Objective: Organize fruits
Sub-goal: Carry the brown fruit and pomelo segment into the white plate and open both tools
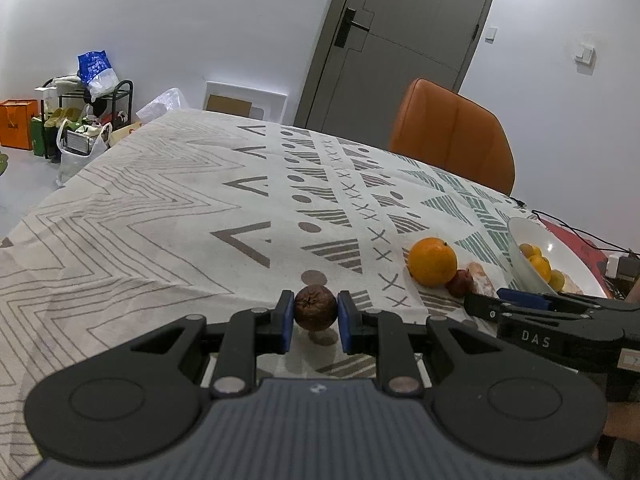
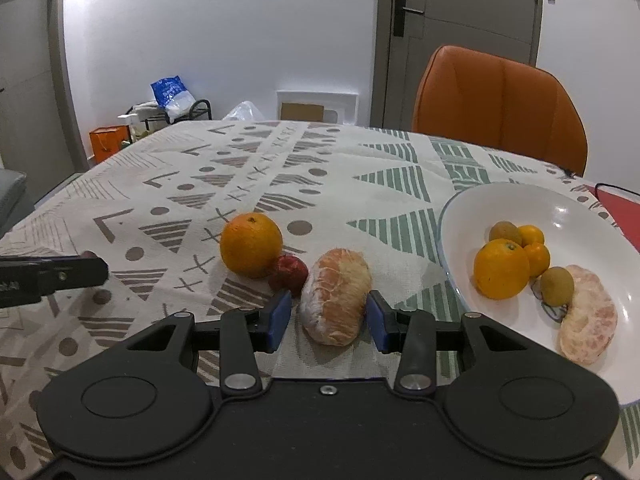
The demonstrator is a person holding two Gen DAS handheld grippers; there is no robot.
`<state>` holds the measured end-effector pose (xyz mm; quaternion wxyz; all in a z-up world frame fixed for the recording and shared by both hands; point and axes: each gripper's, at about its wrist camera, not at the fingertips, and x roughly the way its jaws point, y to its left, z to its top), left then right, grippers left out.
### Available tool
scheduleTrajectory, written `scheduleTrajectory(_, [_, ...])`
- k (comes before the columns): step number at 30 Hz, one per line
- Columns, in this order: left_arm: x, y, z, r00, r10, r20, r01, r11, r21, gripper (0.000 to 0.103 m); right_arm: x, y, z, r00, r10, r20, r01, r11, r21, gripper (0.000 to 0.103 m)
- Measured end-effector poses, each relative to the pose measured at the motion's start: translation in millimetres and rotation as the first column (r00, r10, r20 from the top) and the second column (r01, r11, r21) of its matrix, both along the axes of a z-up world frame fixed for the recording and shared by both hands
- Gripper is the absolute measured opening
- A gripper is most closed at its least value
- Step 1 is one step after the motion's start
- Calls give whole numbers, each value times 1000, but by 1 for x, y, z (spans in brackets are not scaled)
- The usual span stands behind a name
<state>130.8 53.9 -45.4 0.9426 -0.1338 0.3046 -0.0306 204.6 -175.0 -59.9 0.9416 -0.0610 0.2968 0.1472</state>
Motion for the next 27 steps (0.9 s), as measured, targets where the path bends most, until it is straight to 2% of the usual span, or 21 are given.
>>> scheduleTrajectory(2, [0, -1, 1, 1000, 0, -3, 0, 1000, 7, 21, 1, -1, 0, 1000, -9, 1, 9, 1000, 8, 40])
scheduleTrajectory(3, [0, -2, 1, 1000, 0, -4, 0, 1000, 10, 21, 2, -1, 0, 1000, -12, 1, 12, 1000, 7, 35])
scheduleTrajectory(6, [-1, -6, 6, 1000, -4, 6, 4, 1000, 24, 21, 1, -4, 1, 1000, -11, -1, 11, 1000, 21, 33])
scheduleTrajectory(16, [-4, -23, 17, 999, -25, 30, 23, 999, 48, 21, -22, -23, 18, 998, 31, 53, -37, 993, 112, 32])
scheduleTrajectory(27, [-7, -41, 28, 998, -43, 52, 39, 996, 77, 21, -37, -46, 36, 993, 26, 119, -48, 982, 183, 32])
